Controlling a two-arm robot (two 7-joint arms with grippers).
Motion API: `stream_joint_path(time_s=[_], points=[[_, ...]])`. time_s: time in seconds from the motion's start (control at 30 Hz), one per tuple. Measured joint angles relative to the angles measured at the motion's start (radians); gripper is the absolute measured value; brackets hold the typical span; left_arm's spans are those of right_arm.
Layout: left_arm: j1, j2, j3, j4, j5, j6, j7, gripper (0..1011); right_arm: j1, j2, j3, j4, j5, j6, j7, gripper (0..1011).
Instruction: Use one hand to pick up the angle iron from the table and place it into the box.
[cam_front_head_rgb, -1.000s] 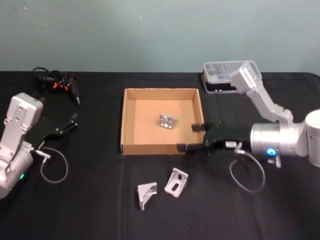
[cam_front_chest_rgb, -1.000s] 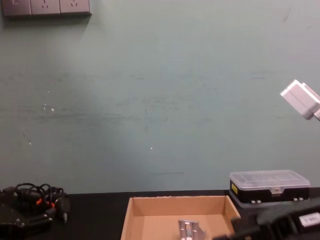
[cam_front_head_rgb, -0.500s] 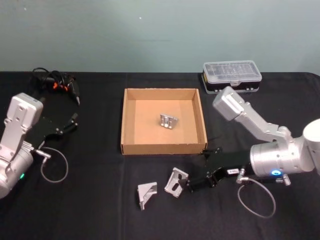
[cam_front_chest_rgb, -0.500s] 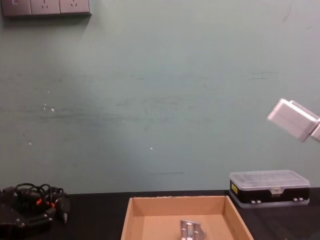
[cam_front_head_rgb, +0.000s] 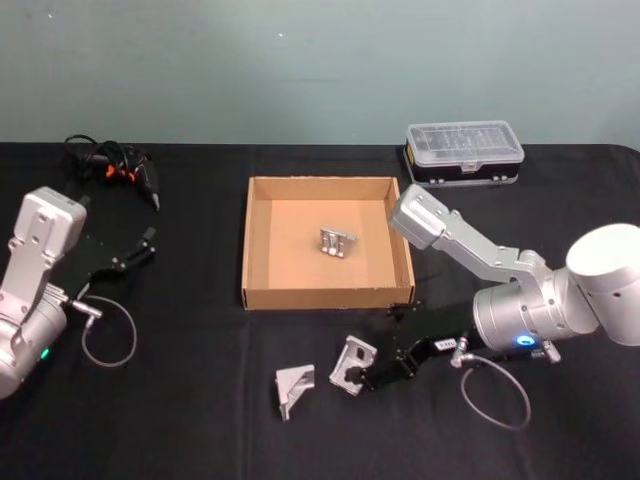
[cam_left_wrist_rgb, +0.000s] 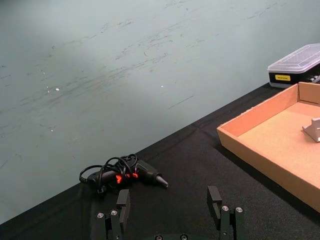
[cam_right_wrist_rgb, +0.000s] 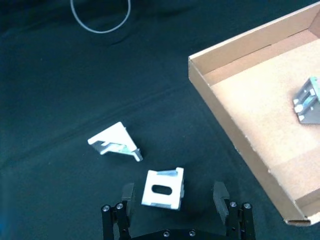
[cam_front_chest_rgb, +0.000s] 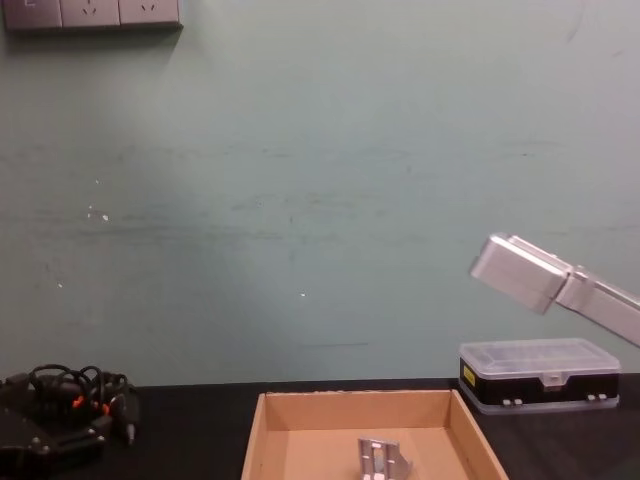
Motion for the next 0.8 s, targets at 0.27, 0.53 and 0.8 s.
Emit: stream_joint_path(time_s=[0.27,0.53,0.8], points=[[0.000,0.000,0.000,0.000,0.000,0.000,0.000,1011,0.018,-0.026,-0.012,0.036,-0.004,0.000,-0.017,1000],[0.000,0.000,0.000,0.000,0.000,0.000,0.000,1011,0.024,-0.033,-0.021,0.047,-0.008,0.003,-0.021,1000],[0.000,0.000,0.000,0.000,0.000,0.000,0.000,1011,0.024,-0.033,-0.021,0.046,-0.008,0.003,-0.021,995]])
